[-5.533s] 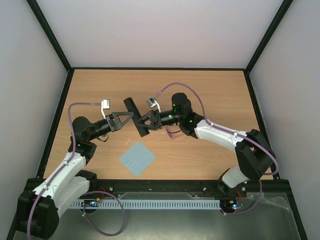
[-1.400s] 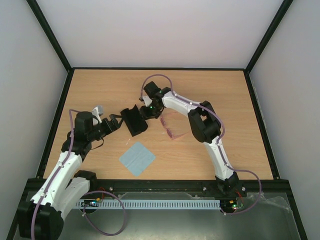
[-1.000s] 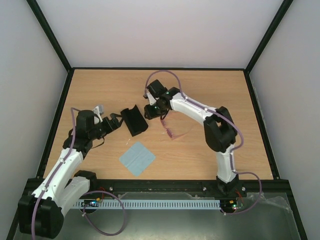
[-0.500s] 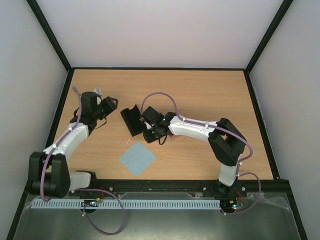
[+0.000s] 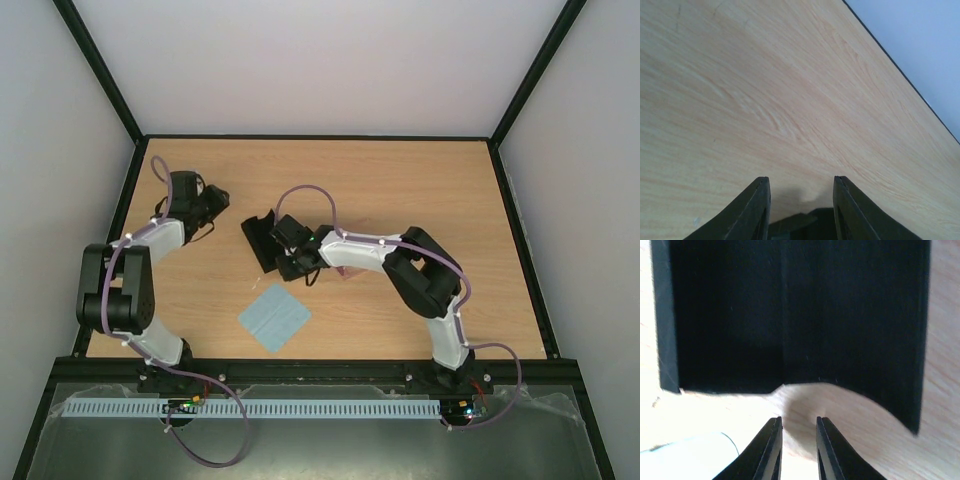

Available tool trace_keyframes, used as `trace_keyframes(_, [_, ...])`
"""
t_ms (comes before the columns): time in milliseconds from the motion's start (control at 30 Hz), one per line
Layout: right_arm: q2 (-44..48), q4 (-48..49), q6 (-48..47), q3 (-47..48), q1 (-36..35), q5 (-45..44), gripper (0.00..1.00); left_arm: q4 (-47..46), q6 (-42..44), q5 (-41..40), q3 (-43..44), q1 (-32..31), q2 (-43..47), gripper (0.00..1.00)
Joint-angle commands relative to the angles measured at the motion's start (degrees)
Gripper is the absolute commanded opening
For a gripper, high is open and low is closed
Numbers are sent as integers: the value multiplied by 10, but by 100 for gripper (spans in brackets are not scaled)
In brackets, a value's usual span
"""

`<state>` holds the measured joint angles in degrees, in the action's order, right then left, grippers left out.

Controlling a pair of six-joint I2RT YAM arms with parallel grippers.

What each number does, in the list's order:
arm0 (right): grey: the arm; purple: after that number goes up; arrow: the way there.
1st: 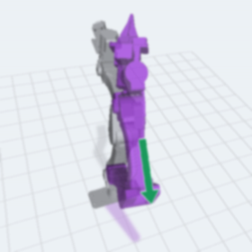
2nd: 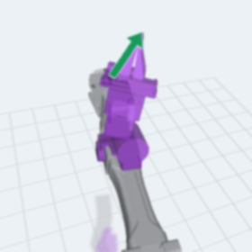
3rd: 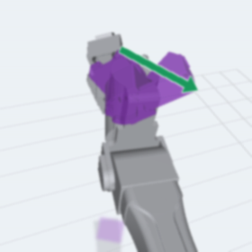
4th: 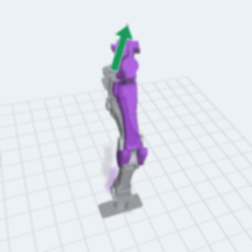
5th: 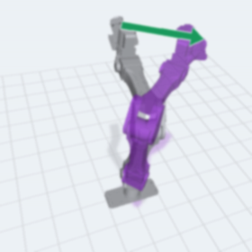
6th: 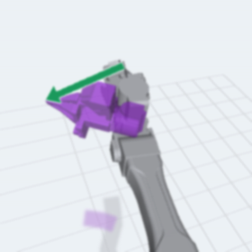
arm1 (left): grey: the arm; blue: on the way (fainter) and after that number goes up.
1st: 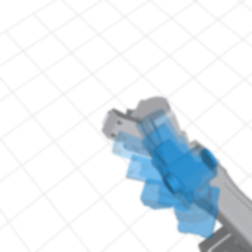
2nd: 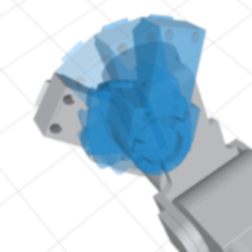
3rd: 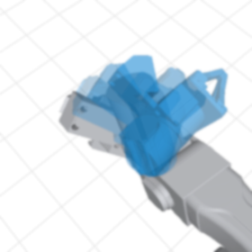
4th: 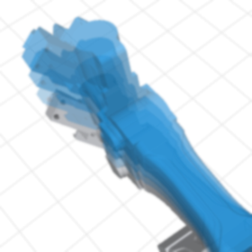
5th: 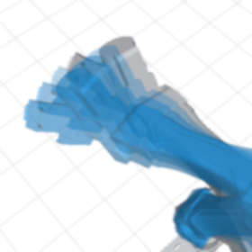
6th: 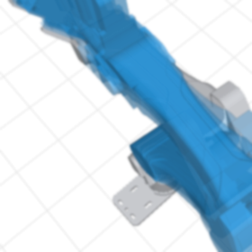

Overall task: Organize the sunglasses
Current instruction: Adjust the sunglasses case at the center of the board.

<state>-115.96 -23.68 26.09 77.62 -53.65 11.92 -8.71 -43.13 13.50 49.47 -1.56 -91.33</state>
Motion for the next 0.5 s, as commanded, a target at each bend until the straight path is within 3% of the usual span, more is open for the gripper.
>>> trace_keyframes(0, [-23, 2, 6, 35, -1, -45, 20, -24, 11, -3, 33, 3, -42, 36])
trace_keyframes(467, [-84, -62, -32, 123, 22, -153, 21, -23, 19, 1, 15, 3, -50, 35])
